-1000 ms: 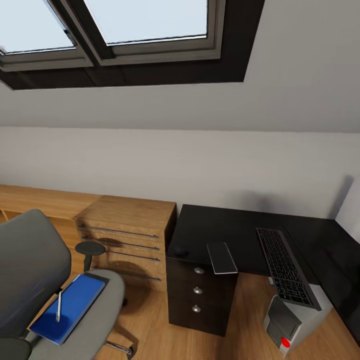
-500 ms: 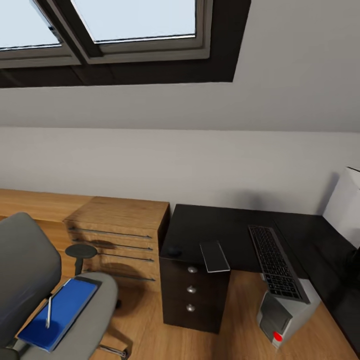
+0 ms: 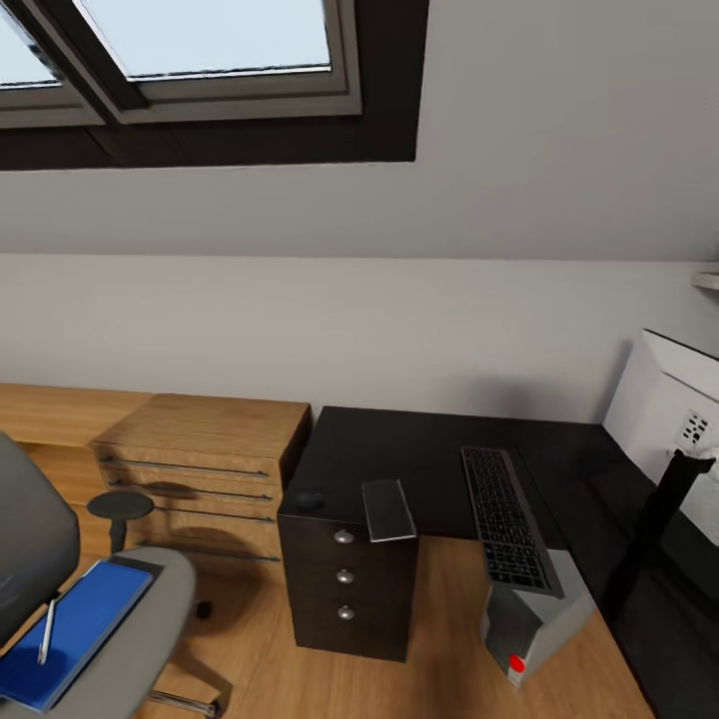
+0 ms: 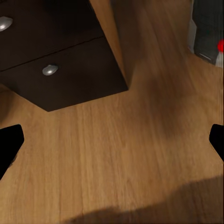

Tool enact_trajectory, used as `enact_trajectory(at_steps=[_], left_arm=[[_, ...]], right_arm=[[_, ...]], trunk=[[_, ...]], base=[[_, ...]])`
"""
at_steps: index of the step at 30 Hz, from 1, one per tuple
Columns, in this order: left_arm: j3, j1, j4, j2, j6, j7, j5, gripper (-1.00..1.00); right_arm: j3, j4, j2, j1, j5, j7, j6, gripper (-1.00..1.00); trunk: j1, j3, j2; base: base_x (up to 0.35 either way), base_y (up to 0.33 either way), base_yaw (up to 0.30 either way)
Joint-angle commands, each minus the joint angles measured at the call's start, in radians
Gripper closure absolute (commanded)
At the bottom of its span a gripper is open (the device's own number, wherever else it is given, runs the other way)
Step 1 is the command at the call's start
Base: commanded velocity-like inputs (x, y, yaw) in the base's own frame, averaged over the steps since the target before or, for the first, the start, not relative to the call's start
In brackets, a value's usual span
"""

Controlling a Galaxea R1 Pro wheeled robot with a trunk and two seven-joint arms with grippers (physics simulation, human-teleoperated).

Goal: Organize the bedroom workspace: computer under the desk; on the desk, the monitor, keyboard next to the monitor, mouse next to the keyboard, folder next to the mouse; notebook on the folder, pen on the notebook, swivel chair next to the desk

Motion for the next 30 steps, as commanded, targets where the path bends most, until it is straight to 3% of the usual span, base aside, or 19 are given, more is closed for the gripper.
enact_trajectory(at_steps=[1, 11, 12, 17, 18, 21, 24, 30], left_arm=[[-0.004, 0.000, -0.001, 0.001, -0.007, 0.005, 0.011, -1.00], [-0.004, 0.000, -0.001, 0.001, -0.007, 0.005, 0.011, -1.00], [-0.004, 0.000, -0.001, 0.000, -0.008, 0.005, 0.011, -1.00], [-0.004, 0.000, -0.001, 0.001, -0.007, 0.005, 0.011, -1.00], [-0.004, 0.000, 0.001, 0.000, -0.007, 0.005, 0.011, -1.00], [-0.004, 0.000, 0.011, 0.000, -0.006, 0.005, 0.011, -1.00], [-0.004, 0.000, 0.019, 0.000, -0.006, 0.005, 0.010, -1.00], [-0.004, 0.000, 0.021, 0.000, -0.007, 0.005, 0.009, -1.00]], right_arm=[[0.007, 0.001, -0.001, -0.001, -0.010, 0.001, -0.005, -1.00], [0.004, -0.006, -0.015, -0.001, -0.011, 0.000, -0.007, -1.00], [-0.005, -0.053, -0.067, -0.002, -0.013, -0.004, -0.009, -1.00], [-0.035, -0.182, -0.150, -0.002, -0.017, -0.037, 0.003, -1.00], [-0.055, -0.235, -0.178, -0.002, -0.018, -0.062, 0.021, -1.00], [-0.097, -0.336, -0.219, -0.002, -0.016, -0.134, 0.087, -1.00], [-0.127, -0.454, -0.240, -0.002, -0.010, -0.234, 0.153, -1.00], [-0.137, -0.581, -0.263, -0.002, -0.007, -0.318, 0.193, -1.00]], trunk=[[0.000, -0.002, -0.001], [0.000, -0.004, -0.001], [0.000, -0.004, -0.001], [0.000, -0.004, -0.001], [0.000, -0.004, -0.001], [0.000, -0.004, -0.001], [0.000, -0.004, -0.001], [0.000, -0.004, -0.001]], base=[[0.000, -0.212, -0.044], [0.000, -0.058, -0.012], [0.000, 0.000, 0.000], [0.000, 0.000, 0.000], [0.000, 0.000, 0.000], [0.000, 0.000, 0.000], [0.000, 0.000, 0.000], [0.000, 0.000, 0.000]])
